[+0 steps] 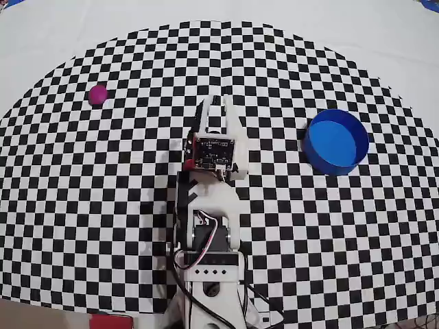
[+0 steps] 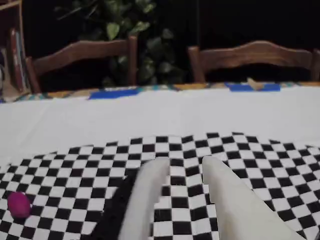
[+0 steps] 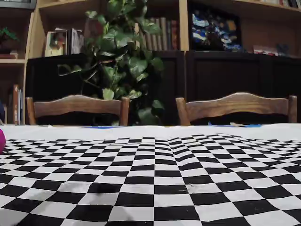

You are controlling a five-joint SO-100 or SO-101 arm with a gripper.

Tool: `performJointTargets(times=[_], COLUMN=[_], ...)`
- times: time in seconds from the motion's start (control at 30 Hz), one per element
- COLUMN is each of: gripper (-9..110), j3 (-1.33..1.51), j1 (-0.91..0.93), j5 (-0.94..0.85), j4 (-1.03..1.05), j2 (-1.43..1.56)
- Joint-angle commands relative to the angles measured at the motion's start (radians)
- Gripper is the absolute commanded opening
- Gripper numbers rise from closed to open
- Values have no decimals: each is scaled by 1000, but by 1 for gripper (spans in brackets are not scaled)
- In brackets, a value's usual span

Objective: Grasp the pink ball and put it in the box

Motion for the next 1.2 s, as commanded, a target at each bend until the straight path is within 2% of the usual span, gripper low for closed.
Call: performJointTargets(times=[0.0, 0.23, 1.17], gripper=[21, 37, 36], j3=[8, 8, 8], j1=[0, 6, -84], j5=[-6, -6, -6], j4=[2, -12, -54], j2=[-11, -31, -81])
